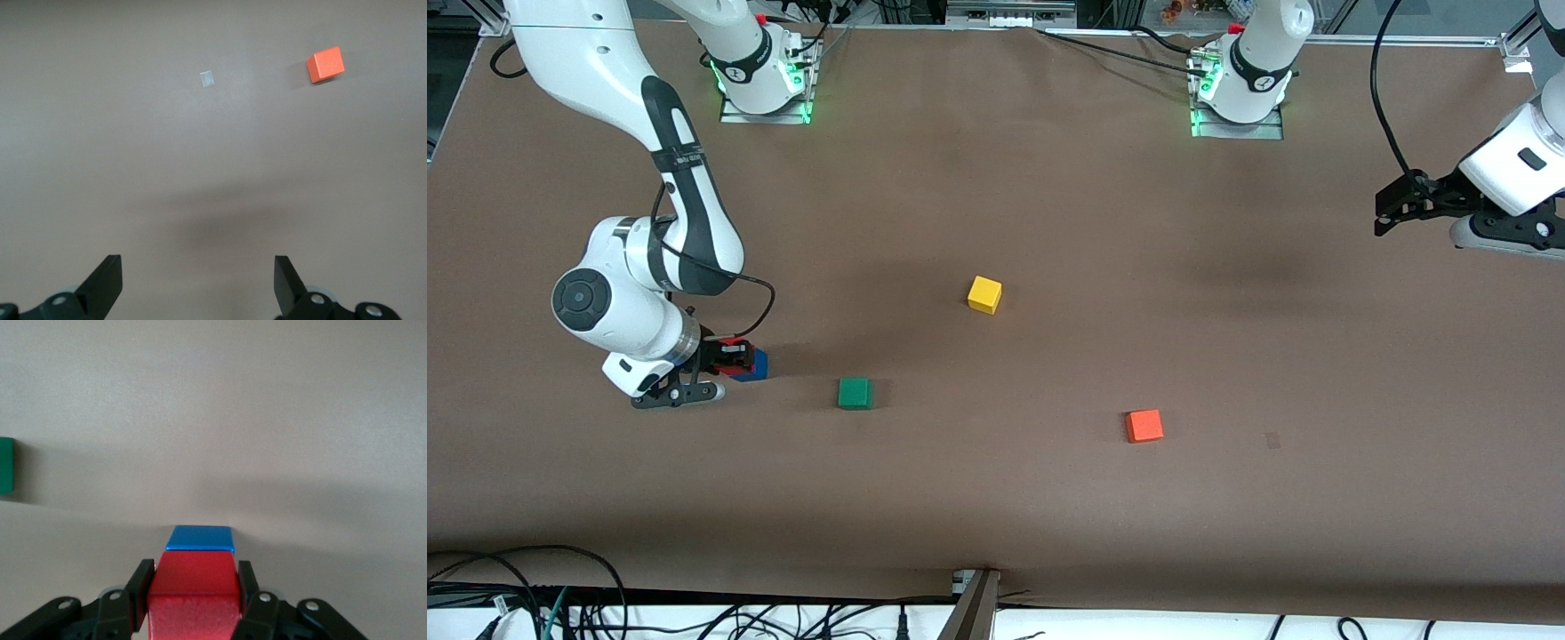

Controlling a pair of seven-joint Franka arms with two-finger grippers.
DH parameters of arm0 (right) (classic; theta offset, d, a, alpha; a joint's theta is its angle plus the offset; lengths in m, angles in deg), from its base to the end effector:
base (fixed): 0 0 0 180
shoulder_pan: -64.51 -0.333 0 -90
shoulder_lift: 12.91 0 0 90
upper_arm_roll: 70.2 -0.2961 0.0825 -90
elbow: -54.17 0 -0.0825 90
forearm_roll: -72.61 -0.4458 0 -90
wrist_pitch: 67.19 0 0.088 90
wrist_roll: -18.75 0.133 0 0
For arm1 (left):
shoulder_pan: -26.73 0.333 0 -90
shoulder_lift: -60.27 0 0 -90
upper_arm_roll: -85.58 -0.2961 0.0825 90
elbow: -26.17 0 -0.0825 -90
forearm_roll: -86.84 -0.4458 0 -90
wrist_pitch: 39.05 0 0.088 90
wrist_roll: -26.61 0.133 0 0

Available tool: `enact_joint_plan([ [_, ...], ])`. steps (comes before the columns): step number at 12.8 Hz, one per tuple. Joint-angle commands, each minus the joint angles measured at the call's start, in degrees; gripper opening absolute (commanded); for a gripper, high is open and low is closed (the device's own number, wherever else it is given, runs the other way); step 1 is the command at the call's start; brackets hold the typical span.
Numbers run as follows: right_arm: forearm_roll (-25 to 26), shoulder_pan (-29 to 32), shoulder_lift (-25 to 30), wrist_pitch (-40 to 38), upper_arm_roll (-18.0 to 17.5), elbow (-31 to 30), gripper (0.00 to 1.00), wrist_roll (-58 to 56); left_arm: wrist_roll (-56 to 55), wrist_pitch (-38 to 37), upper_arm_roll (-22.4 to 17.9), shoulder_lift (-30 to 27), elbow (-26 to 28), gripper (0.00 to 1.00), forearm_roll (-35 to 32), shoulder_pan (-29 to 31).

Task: Pass red block to right arm, stack on blue
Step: 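Lower the red cube onto the blue cube and open the right gripper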

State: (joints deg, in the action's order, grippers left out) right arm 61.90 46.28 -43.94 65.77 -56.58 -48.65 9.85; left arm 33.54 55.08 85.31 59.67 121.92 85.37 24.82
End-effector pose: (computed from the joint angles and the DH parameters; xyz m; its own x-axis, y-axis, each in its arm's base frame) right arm 0.6875 0.0653 0.1700 0.9900 0.1408 0.0061 0.1409 -0.9899 -0.0146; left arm 0.6163 -0.0144 0.5376 0.9883 -0.1508 -0.0208 -0.1513 -0.9882 -0.0232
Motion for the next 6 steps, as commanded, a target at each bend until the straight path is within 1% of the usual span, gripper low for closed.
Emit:
enact_joint_plan([
  [1, 1.1, -0.4, 1.0, 1.3, 0.3, -1.4, 0.00, 0.4, -1.0, -0.5, 0.3, 0.3, -1.0, 1.00, 0.7, 0.0],
  [6, 1.1, -0.4, 0.5, 1.6, 0.3, -1.2, 0.00, 0.4, -1.6, -0.8, 0.1, 0.9, -1.4, 1.00, 0.3, 0.0],
])
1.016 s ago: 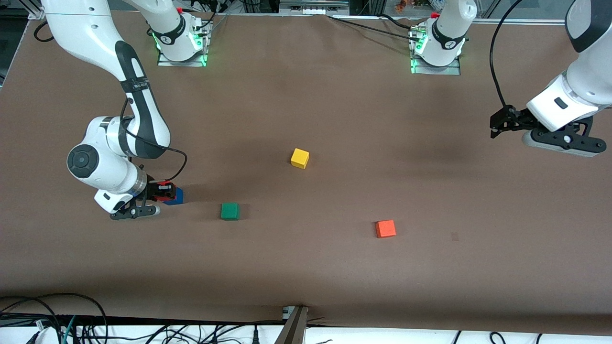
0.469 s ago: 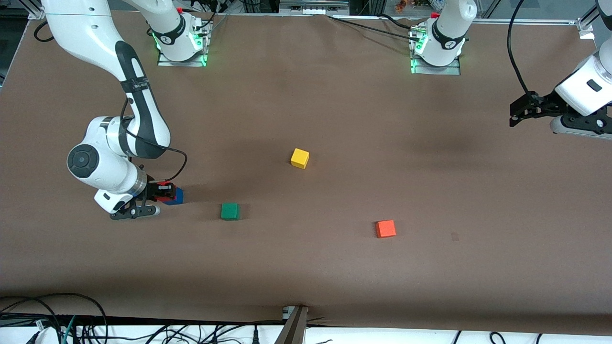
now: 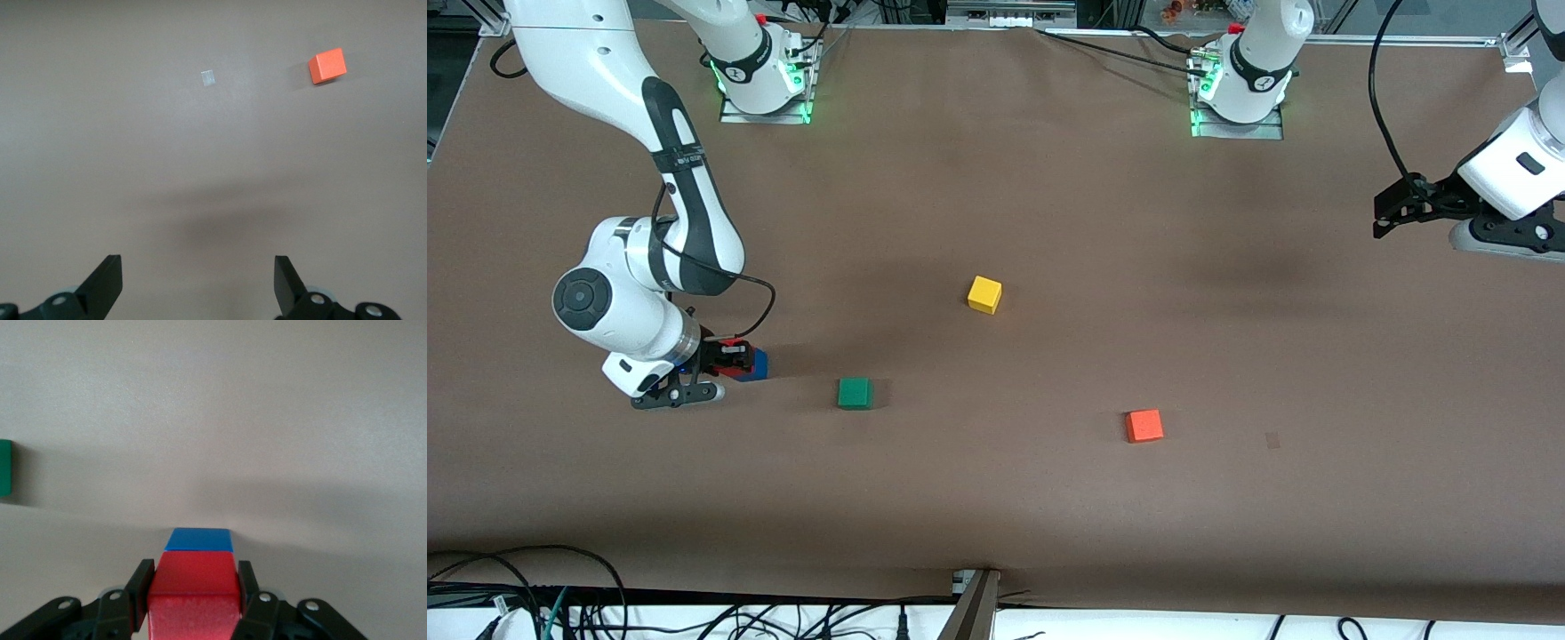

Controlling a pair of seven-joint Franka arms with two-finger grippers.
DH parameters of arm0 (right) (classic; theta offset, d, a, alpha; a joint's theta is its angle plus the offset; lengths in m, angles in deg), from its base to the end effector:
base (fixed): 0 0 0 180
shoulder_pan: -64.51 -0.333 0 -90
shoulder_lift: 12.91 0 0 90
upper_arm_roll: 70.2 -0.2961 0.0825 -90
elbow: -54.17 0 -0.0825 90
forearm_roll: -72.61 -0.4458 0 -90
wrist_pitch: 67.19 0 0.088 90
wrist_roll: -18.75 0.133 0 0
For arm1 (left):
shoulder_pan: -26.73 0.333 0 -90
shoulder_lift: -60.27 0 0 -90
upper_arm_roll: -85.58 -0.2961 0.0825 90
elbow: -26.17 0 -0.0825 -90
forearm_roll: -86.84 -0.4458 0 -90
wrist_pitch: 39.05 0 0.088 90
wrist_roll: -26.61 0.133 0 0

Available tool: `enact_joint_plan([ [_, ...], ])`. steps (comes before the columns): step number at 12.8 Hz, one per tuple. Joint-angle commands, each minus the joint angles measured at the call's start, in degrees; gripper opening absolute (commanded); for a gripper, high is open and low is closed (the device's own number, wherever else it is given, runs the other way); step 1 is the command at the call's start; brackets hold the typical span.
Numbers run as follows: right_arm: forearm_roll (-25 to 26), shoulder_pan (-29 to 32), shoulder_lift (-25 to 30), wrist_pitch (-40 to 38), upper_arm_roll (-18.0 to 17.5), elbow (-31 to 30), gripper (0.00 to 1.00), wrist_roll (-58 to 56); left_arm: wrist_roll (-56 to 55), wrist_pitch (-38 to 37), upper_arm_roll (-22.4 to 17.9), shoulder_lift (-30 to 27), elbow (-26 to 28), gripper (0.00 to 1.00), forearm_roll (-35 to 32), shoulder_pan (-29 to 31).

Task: Pass red block to right arm, stack on blue
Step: 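Lower the red cube onto the blue cube and open the right gripper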

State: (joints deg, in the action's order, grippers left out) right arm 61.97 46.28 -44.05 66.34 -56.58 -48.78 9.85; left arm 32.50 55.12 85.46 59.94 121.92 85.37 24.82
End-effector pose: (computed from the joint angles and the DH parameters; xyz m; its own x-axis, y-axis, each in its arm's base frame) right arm 0.6877 0.0649 0.1685 0.9899 0.1413 0.0117 0.1414 -0.9899 -0.0119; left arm 0.6173 -0.0160 0.5347 0.9905 -0.1354 -0.0243 -0.1360 -0.9904 -0.0232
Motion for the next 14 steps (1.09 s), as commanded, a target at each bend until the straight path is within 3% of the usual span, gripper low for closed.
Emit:
enact_joint_plan([
  [1, 1.0, -0.4, 0.6, 1.0, 0.3, -1.1, 0.00, 0.4, -0.5, -0.9, 0.0, 0.6, -1.4, 1.00, 0.3, 0.0],
  [5, 1.1, -0.4, 0.6, 1.2, 0.3, -1.1, 0.00, 0.4, -0.5, -0.9, 0.2, 0.6, -1.4, 1.00, 0.2, 0.0],
  [6, 1.0, -0.4, 0.6, 1.2, 0.3, -1.0, 0.11, 0.4, -0.5, -1.0, 0.2, 0.6, -1.4, 1.00, 0.2, 0.0],
  [7, 1.0, -0.4, 0.6, 1.2, 0.3, -0.9, 0.40, 0.3, -0.5, -1.0, 0.2, 0.6, -1.4, 1.00, 0.2, 0.1],
  [8, 1.0, -0.3, 0.6, 1.2, 0.3, -0.7, 0.78, 0.3, -0.5, -1.0, 0.2, 0.6, -1.4, 1.00, 0.2, 0.0],
  [9, 1.0, -0.3, 0.6, 1.2, 0.2, -0.5, 1.00, 0.3, -0.5, -1.1, 0.3, 0.6, -1.4, 1.00, 0.2, 0.0],
  [14, 1.0, -0.2, 1.3, 0.4, 0.4, 1.3, 1.00, 0.0, -0.5, -1.2, 0.8, 0.6, -1.6, 1.00, -1.4, 0.0],
])
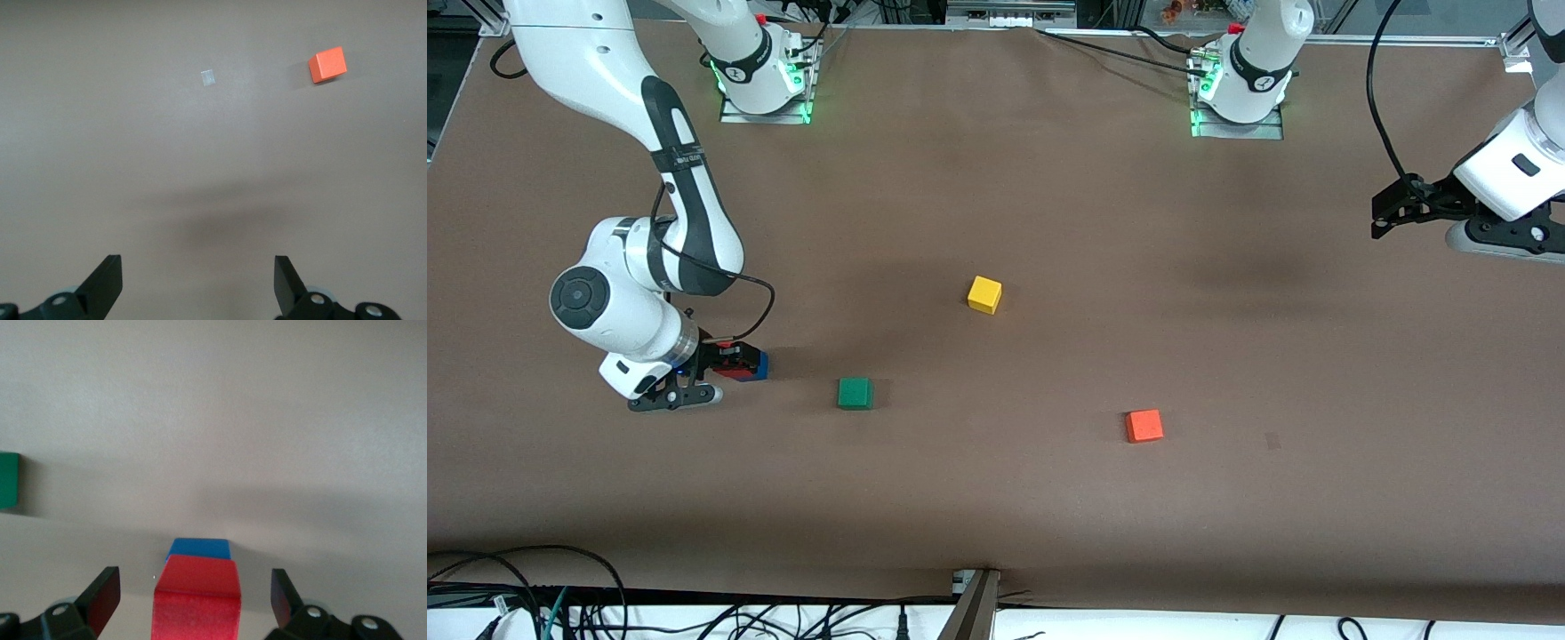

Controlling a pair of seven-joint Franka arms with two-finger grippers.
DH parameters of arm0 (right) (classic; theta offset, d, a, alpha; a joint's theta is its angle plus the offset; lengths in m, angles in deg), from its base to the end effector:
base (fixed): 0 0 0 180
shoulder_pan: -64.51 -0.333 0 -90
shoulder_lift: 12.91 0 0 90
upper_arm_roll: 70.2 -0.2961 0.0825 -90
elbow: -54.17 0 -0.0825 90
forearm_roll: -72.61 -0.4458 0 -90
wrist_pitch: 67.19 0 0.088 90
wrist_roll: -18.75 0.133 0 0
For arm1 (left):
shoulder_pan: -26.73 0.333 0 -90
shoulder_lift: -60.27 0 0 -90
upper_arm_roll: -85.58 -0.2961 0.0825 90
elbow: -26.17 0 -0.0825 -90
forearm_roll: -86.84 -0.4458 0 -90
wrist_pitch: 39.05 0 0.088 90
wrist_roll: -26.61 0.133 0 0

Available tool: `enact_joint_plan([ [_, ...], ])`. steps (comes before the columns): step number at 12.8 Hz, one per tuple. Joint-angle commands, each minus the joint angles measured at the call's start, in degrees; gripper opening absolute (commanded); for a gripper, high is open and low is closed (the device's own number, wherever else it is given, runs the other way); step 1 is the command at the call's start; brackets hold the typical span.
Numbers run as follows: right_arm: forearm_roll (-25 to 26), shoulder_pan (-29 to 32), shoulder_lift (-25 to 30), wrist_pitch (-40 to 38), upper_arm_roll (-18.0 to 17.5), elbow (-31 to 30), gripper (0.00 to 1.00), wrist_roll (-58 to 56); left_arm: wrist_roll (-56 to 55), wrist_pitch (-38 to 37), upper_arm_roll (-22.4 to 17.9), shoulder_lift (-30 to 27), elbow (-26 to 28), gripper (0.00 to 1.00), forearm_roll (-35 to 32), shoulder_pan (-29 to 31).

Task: Pass red block to right arm, stack on blue
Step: 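Lower the red cube onto the blue cube and open the right gripper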

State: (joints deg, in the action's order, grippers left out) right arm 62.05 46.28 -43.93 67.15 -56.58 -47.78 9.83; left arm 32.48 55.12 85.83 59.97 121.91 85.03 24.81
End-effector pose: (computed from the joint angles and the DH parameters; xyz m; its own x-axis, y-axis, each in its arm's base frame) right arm 0.6962 0.0667 0.1794 0.9885 0.1444 0.0449 0.1449 -0.9894 -0.0085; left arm 0.6173 -0.0194 0.5345 0.9895 -0.1421 -0.0253 -0.1428 -0.9893 -0.0290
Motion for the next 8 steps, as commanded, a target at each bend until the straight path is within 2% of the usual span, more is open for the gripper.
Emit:
enact_joint_plan([
  [1, 0.9, -0.1, 1.8, -0.8, 0.4, 0.4, 1.00, 0.0, -0.5, -1.2, 0.4, 0.6, -1.6, 1.00, -1.1, 0.0],
  [3, 0.9, -0.1, 3.6, -4.8, 0.4, 1.7, 1.00, 0.0, -0.5, -1.2, 0.4, 0.6, -1.6, 1.00, -1.1, 0.0],
  [5, 0.9, 0.3, 4.1, -14.0, 0.5, 6.8, 1.00, 0.0, -0.5, -1.2, 0.4, 0.6, -1.6, 1.00, -1.1, 0.0],
  [8, 0.9, 0.3, 4.1, -29.7, 2.7, 16.4, 1.00, 0.0, -0.5, -1.2, 0.4, 0.6, -1.6, 1.00, -1.1, 0.0],
])
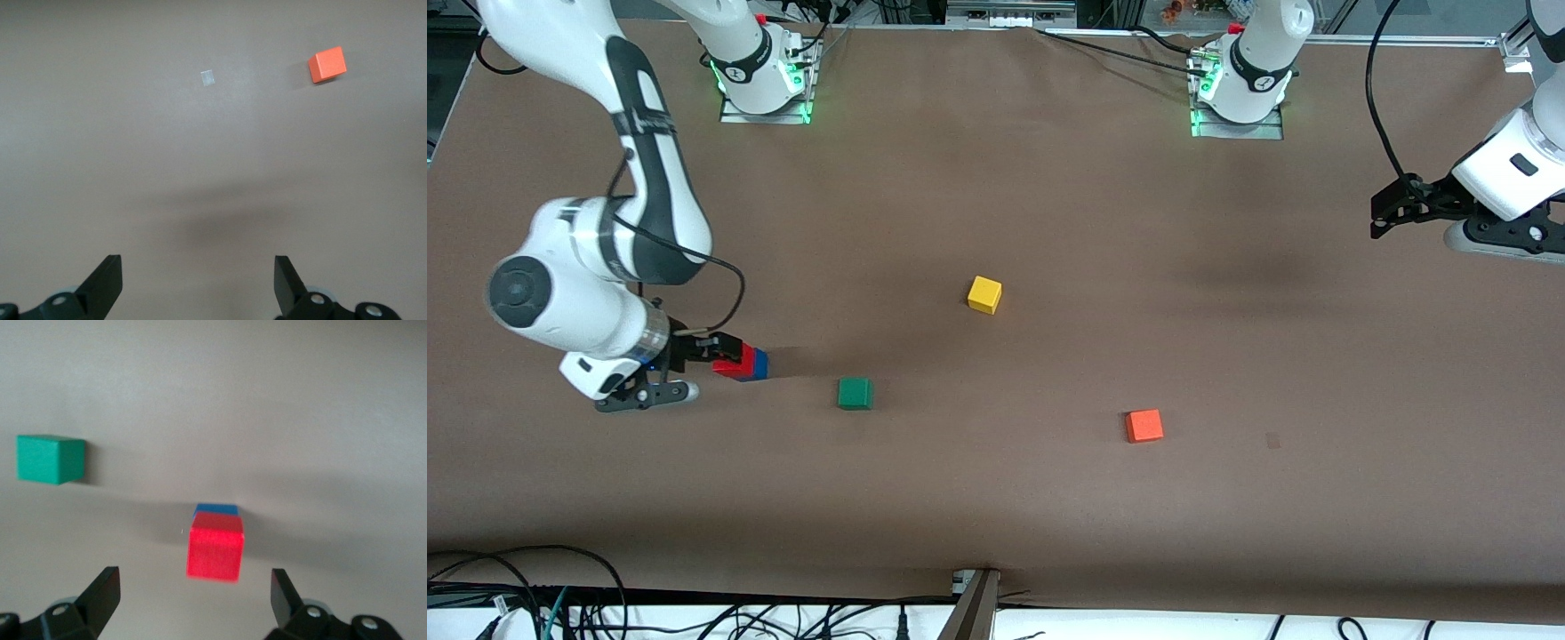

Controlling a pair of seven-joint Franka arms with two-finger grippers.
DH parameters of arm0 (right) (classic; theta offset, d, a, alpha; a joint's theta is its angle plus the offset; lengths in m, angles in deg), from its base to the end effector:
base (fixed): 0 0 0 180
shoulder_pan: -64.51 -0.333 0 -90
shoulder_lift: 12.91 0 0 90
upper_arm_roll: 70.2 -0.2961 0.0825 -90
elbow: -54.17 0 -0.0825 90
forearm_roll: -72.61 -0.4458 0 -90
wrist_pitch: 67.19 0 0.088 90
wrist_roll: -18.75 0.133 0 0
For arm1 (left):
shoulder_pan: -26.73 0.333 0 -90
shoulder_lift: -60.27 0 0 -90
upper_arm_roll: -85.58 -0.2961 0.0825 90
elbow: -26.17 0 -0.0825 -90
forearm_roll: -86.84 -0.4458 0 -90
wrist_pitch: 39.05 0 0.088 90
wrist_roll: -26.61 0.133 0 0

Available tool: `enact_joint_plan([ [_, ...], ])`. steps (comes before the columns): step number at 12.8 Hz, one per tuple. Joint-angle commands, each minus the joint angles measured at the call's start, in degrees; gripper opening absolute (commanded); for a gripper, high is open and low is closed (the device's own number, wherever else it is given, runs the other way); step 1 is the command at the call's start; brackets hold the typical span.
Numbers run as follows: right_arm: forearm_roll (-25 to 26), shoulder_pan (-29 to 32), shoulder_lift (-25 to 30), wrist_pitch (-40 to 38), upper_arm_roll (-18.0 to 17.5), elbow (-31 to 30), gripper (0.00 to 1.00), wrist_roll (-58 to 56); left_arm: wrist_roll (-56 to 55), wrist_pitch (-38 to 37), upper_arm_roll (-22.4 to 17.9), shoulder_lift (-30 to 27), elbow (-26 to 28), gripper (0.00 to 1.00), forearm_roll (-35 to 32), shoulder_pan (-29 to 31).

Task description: Pass red block to right arm, stack on blue

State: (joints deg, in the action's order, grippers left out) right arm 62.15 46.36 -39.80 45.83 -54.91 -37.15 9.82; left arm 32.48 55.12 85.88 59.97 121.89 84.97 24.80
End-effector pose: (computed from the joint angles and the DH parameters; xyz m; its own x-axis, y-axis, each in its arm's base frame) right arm 0.7133 0.0666 0.2913 0.9862 0.1522 -0.0653 0.1488 -0.9874 -0.0536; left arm 0.6173 -0.0199 0.5347 0.9894 -0.1432 -0.0251 -0.1439 -0.9891 -0.0301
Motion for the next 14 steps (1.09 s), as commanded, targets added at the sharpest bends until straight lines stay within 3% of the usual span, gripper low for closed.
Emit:
enact_joint_plan([
  [1, 0.8, 0.2, 0.0, -12.6, 1.9, 8.1, 1.00, 0.0, -0.5, -1.2, 0.3, 0.6, -1.6, 1.00, -1.0, 0.0],
  [6, 2.1, 0.6, 1.8, -28.2, 3.3, 16.8, 1.00, 0.9, -0.5, -1.2, 0.3, 0.6, -1.7, 1.00, -1.6, 0.0],
  [9, 2.2, 2.7, 7.3, -31.7, 2.2, 16.3, 1.00, 0.6, -0.5, -1.2, 0.3, 0.6, -1.6, 1.00, -1.8, 0.0],
  [14, 6.5, 11.2, 18.1, -33.7, -4.1, 10.8, 1.00, 0.6, -0.5, -1.2, 0.3, 0.6, -1.7, 1.00, -1.8, 0.0],
])
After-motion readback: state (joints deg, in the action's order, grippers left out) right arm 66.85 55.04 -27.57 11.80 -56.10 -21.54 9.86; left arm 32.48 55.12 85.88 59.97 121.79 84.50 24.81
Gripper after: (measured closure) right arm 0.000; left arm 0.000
